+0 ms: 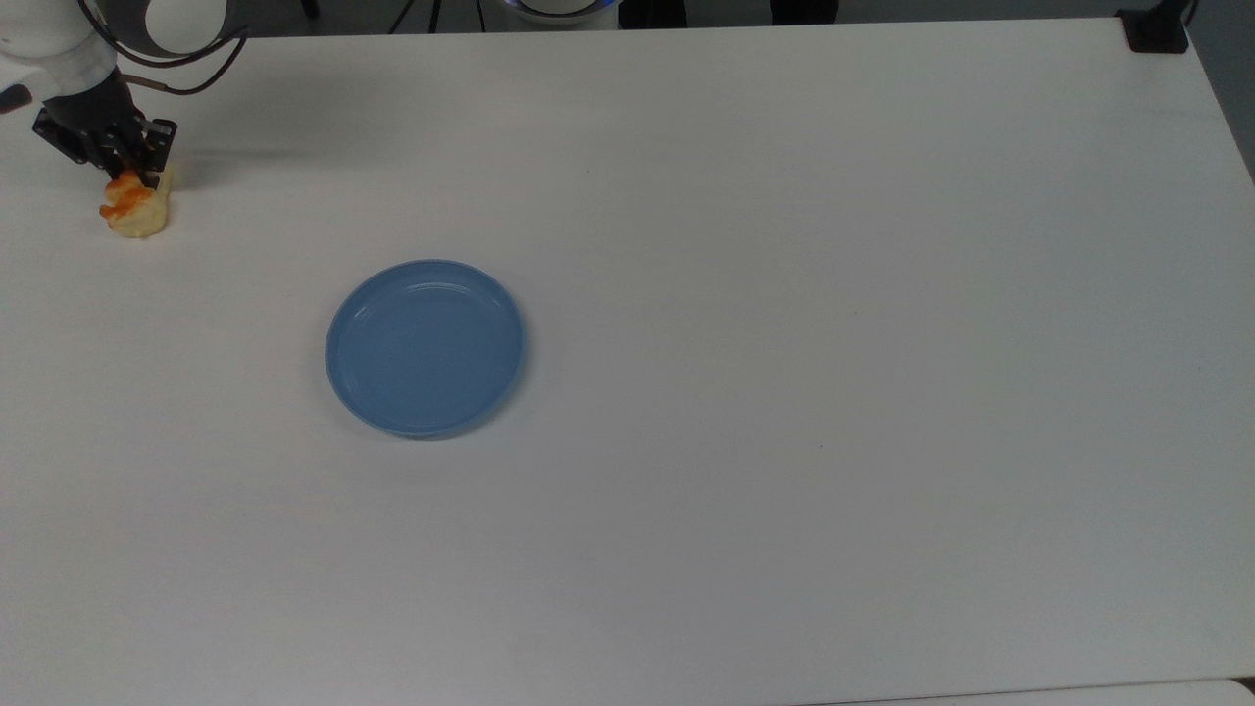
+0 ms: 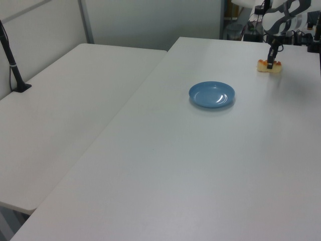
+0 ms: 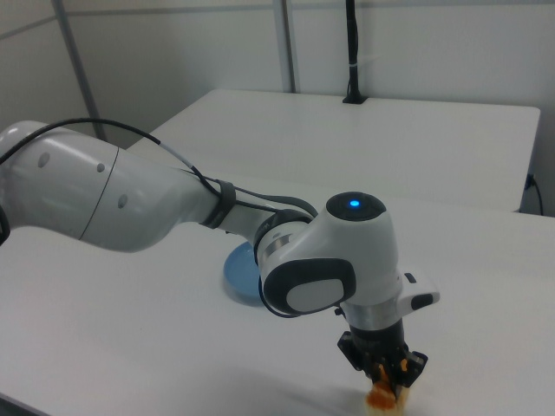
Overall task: Put the bread on a plate
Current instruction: 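Lift the bread roll and carry it over the blue plate, then lower the bread roll onto the blue plate and open the gripper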
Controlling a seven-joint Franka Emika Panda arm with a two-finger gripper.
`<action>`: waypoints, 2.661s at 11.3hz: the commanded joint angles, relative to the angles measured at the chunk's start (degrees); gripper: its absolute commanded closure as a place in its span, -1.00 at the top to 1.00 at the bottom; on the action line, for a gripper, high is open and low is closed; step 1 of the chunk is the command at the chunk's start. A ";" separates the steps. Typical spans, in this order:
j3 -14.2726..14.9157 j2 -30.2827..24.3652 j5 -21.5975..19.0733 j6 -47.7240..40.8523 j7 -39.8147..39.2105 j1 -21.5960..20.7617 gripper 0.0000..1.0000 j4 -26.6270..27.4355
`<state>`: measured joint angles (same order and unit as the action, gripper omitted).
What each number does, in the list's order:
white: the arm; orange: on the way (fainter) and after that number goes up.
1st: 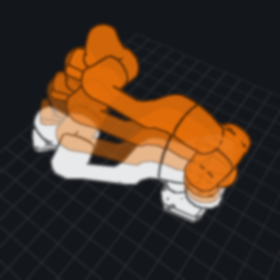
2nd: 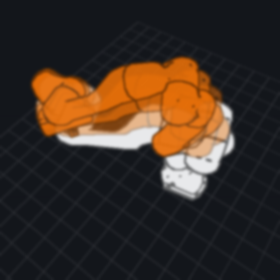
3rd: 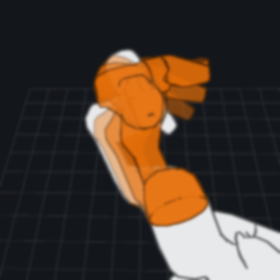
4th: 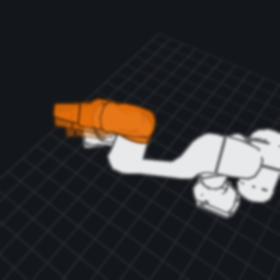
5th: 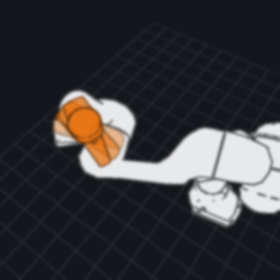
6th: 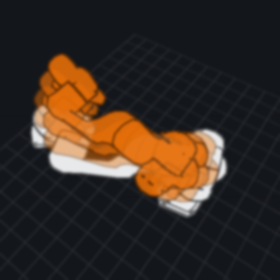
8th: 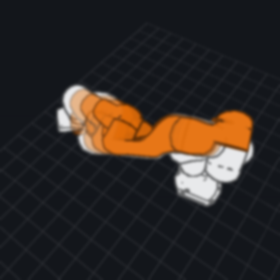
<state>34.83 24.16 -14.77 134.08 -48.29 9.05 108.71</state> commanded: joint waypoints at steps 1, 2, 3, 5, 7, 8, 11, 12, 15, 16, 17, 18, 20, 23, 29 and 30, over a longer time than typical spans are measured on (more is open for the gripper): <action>-1.08 -0.87 -1.23 -0.22 -0.58 -0.08 -0.57 -0.07; -1.52 -1.39 -1.23 -2.84 2.12 -0.26 -0.59 -1.29; -2.39 -2.36 -1.23 -6.26 5.54 -0.35 -0.59 -3.74; -5.20 -3.94 -1.23 -14.33 13.62 -0.43 -0.59 -9.36; -8.27 -4.73 -1.23 -21.72 21.27 -0.43 -0.59 -15.42; -9.68 -5.61 -1.14 -26.02 24.53 -0.43 -0.59 -18.41; -15.03 -9.64 -0.62 -33.44 32.71 -0.43 -0.59 -22.04; -17.67 -10.62 -0.35 -33.54 35.61 -0.52 -0.59 -22.05; -22.95 -10.01 3.67 -32.40 44.22 -3.41 -0.59 -21.87; -24.10 -9.84 4.74 -31.87 46.08 -4.12 -0.59 -21.52; -24.63 -9.49 4.75 -31.52 46.62 -4.82 -0.59 -21.08; -24.64 -8.18 4.83 -30.39 48.36 -5.79 -0.59 -20.91; -24.64 -4.67 5.01 -24.60 50.13 -6.76 -0.59 -20.82; -24.64 -2.10 6.23 -17.65 50.84 -8.16 -0.60 -17.93; -24.64 2.20 8.17 -13.06 51.89 -9.31 -0.60 -15.54; -24.64 2.81 8.87 -12.54 51.98 -9.49 -0.60 -15.54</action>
<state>10.04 26.06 -7.83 118.96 1.51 0.87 92.08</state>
